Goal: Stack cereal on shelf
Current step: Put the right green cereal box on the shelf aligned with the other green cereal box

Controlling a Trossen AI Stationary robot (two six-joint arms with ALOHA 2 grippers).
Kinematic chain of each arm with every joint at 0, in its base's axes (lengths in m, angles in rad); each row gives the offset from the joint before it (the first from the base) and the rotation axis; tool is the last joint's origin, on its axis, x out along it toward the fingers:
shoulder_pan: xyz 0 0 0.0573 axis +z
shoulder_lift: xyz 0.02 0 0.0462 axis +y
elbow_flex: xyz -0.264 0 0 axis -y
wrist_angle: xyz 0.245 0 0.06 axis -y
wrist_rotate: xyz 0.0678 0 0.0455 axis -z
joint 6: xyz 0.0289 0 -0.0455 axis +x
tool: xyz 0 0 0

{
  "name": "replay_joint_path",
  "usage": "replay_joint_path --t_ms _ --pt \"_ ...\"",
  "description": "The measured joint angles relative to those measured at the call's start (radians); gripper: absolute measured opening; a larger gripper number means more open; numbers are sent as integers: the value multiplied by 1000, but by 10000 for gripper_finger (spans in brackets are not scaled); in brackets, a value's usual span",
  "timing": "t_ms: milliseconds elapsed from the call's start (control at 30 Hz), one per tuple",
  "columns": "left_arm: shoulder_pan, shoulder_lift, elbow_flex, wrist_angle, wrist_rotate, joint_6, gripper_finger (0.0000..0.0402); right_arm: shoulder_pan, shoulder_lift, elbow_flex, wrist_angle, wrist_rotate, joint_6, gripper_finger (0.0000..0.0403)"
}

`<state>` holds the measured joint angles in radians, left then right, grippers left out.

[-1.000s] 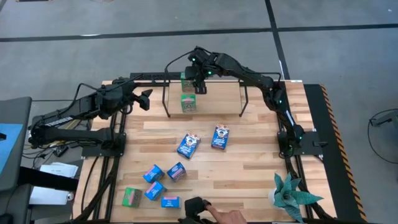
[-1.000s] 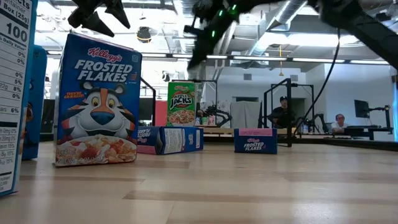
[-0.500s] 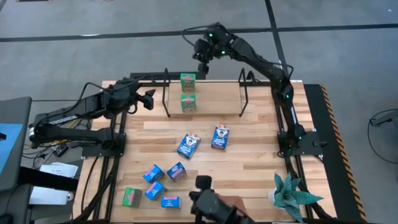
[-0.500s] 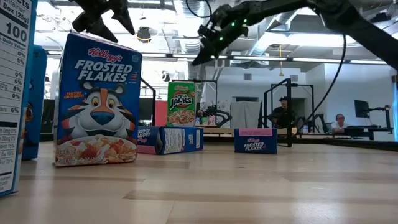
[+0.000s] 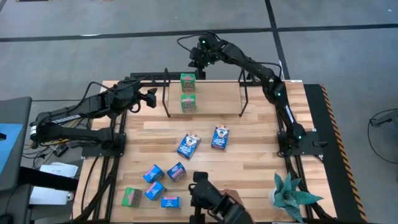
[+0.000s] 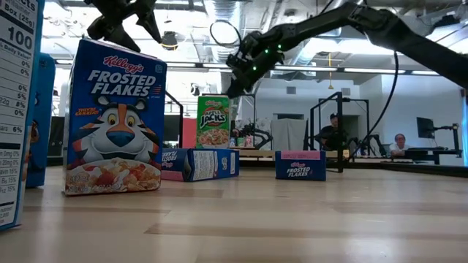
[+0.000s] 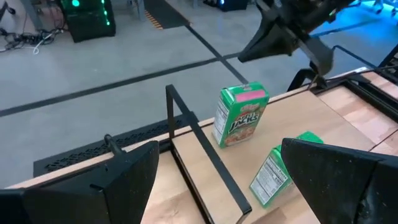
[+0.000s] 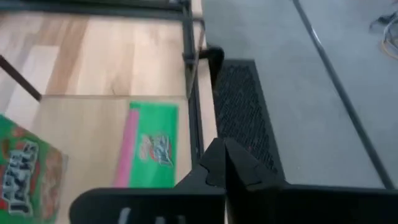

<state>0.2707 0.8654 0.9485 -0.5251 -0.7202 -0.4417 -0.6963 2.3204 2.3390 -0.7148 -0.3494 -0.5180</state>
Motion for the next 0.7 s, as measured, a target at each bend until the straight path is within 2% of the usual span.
replay_joint_path --t_ms 200,500,700 --pt "0 -1 0 0 -7 -10 328 -9 28 -7 -1 -18 20 19" --pt "0 -1 0 1 -14 -16 328 -13 26 -10 9 -24 13 13" --pt "0 -1 0 1 -14 -19 328 -20 53 -10 17 -66 25 15"
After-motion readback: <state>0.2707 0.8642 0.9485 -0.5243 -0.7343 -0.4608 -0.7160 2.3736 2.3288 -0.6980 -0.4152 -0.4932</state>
